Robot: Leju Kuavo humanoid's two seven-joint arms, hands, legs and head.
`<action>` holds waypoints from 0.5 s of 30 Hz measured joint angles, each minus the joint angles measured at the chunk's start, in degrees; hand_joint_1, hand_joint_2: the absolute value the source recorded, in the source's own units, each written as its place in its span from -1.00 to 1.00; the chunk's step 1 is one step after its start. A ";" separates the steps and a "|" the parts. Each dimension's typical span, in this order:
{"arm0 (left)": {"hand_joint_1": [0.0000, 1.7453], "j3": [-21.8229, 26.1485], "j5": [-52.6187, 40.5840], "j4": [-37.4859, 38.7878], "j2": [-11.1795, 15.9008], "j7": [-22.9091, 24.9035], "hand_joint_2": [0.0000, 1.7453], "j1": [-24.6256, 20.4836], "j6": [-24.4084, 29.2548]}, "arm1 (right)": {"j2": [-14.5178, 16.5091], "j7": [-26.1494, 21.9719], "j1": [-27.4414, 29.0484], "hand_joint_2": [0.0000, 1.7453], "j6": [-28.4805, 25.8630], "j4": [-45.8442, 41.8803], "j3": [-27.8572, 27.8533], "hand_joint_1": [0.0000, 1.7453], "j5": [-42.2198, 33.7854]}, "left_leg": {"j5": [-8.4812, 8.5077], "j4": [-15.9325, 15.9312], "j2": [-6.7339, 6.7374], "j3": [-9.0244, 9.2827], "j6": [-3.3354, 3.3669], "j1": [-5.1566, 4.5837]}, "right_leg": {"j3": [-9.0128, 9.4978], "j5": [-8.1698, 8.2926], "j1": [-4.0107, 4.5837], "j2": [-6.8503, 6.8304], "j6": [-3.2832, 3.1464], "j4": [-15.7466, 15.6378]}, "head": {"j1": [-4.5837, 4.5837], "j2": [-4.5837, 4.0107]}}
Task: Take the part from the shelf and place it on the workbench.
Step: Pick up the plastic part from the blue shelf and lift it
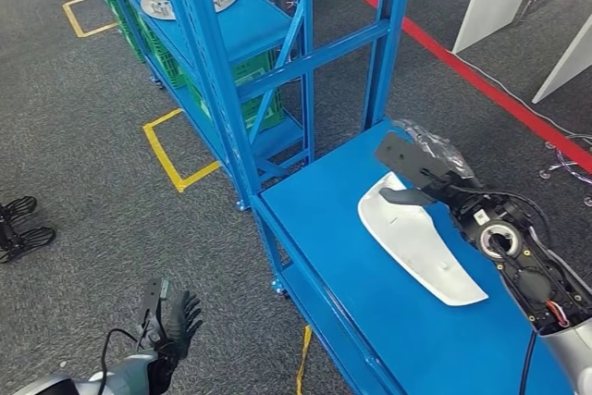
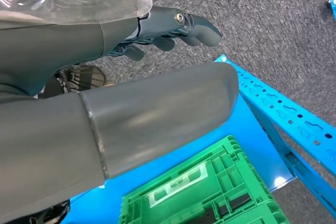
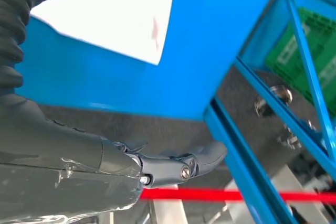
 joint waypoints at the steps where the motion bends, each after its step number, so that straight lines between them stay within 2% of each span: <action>1: -1.00 0.00 -0.01 0.00 0.01 0.02 -1.00 0.00 0.00 | 0.15 0.11 0.15 1.00 0.13 0.31 0.13 -1.00 -0.26 | 0.00 0.00 0.00 0.00 0.00 0.00 | 0.00 0.00 0.00 0.00 0.00 0.00 | 0.00 0.00; 15: -1.00 0.00 0.26 0.00 0.01 0.20 -1.00 -0.13 0.01 | 0.70 2.79 1.73 1.00 2.34 2.79 2.58 -1.00 -5.03 | 0.00 0.00 0.00 0.00 0.00 0.00 | 0.00 0.00 0.00 0.00 0.00 -0.01 | -0.01 0.00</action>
